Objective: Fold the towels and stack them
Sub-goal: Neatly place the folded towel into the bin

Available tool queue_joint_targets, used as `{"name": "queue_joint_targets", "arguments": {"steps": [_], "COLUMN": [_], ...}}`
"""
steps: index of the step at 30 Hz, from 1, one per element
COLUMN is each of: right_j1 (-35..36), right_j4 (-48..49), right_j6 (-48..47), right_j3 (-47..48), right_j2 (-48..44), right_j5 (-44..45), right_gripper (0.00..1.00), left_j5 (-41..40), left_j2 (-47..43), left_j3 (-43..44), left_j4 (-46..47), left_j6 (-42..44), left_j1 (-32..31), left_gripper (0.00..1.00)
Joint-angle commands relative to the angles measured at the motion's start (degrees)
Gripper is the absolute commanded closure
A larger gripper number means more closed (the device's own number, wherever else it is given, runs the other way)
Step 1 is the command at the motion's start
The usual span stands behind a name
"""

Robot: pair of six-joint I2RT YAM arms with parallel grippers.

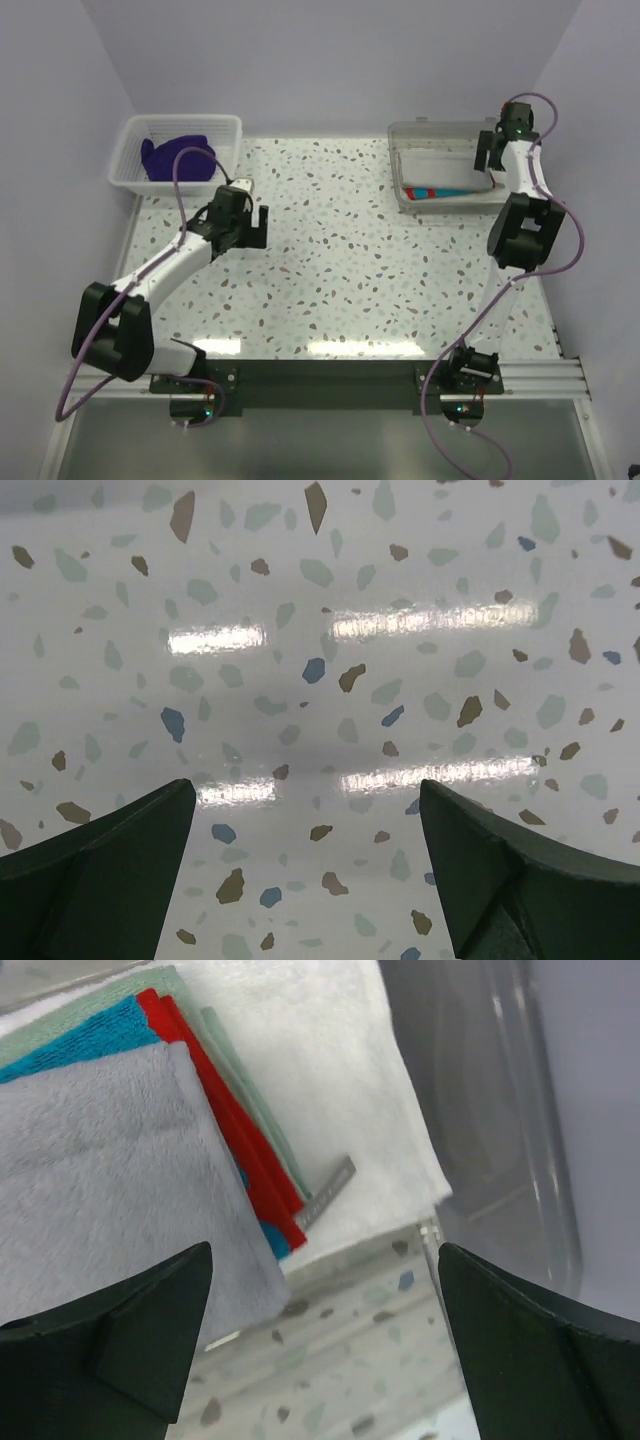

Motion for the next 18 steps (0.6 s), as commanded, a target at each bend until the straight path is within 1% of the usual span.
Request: {"name": "queue_joint_targets", "arguments": {"steps": [1, 2, 3, 4, 5, 7, 8, 9, 10, 11, 12, 13, 14, 15, 16, 17, 18], "right_j1": [-0.13, -0.13, -0.04, -0.13, -0.13, -0.13, -0.13, -0.13, -0.13, -0.13, -0.13, -0.04, -0.04, 0.05, 0.48, 2.14, 2.94], "right_j4": [-3.25, -5.79, -7.03, -9.39, -10.37, -11.34, -11.44, -11.79, -12.05, -12.05, -12.14, -11.97, -11.09, -10.74, -10.04, -7.42, -6.7], "right_j6": [8.96, 10.28, 12.82, 13.97, 15.81, 17.58, 17.94, 18.9, 19.34, 19.17, 19.52, 19.52, 19.0, 19.34, 19.61, 19.87, 21.44], "right_j3": [-0.41, -1.9, -2.78, -3.75, -6.11, -9.19, -12.6, -14.12, -15.7, -19.11, -20.97, -22.99, -27.27, -29.66, -32.12, -37.46, -39.77], "right_j2": [-13.17, -17.46, -19.5, -24.48, -26.97, -32.94, -35.75, -42.13, -44.98, -48.49, -54.53, -58.42, -61.76, -69.02, -72.74, -76.26, -80.13], "right_j5": [3.15, 2.35, 1.73, -0.19, -1.34, -3.36, -5.55, -5.74, -6.09, -6.97, -7.58, -8.11, -8.46, -7.42, -6.54, -6.36, -6.45], "right_gripper": [0.01, 0.01, 0.01, 0.01, 0.01, 0.01, 0.01, 0.01, 0.01, 0.01, 0.01, 0.01, 0.01, 0.01, 0.01, 0.01, 0.01], "left_j5": [-0.42, -1.03, -1.64, -2.26, -3.74, -5.86, -7.09, -9.62, -10.6, -11.66, -13.06, -13.86, -15.43, -15.97, -16.32, -17.02, -17.12], "left_j2": [-6.71, -9.51, -11.02, -12.6, -15.49, -18.4, -21.55, -23.23, -25.17, -29.1, -31.14, -32.99, -36.75, -38.53, -40.28, -43.61, -45.12], "left_j3": [-0.63, -0.81, -0.9, -1.16, -0.99, -0.12, 0.15, 0.33, 0.68, 0.86, 1.12, 1.82, 2.35, 2.87, 3.84, 4.37, 4.89], "left_j4": [2.94, 3.12, 3.12, 3.12, 2.25, 0.49, -1.43, -2.41, -3.37, -5.3, -6.36, -7.42, -9.86, -11.02, -11.99, -13.74, -14.54], "left_j6": [0.48, 0.22, 0.13, -0.05, -0.05, -0.14, -0.31, -0.49, -0.66, -1.19, -1.45, -1.72, -2.41, -2.6, -2.86, -3.12, -3.3], "left_j1": [0.48, 0.48, 0.56, 0.48, 0.48, 0.48, 0.48, 0.48, 0.48, 0.48, 0.48, 0.48, 0.48, 0.48, 0.56, 0.48, 0.39], "left_gripper": [0.0, 0.0, 0.0, 0.0, 0.0, 0.0, 0.0, 0.0, 0.0, 0.0, 0.0, 0.0, 0.0, 0.0, 0.0, 0.0, 0.0]}}
